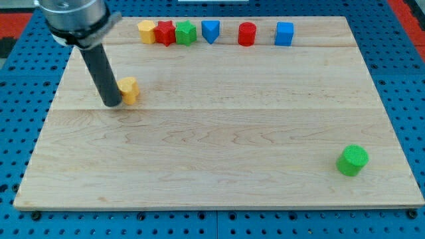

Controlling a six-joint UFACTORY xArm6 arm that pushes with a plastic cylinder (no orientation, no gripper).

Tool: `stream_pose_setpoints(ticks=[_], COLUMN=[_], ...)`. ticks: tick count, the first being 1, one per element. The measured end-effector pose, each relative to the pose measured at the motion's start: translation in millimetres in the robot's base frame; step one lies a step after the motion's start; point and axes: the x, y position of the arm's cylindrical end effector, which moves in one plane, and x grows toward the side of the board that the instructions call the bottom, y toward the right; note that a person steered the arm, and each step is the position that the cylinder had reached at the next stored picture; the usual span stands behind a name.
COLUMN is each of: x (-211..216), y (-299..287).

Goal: Slide the yellow heart parallel left to the yellow hexagon

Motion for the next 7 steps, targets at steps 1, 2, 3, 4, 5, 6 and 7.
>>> stream_pose_setpoints(ticks=[1, 2, 3, 4, 5, 6, 7], x=[-8, -68, -56, -17, -12, -72, -86], y=[35, 47, 44, 87, 38, -1, -29])
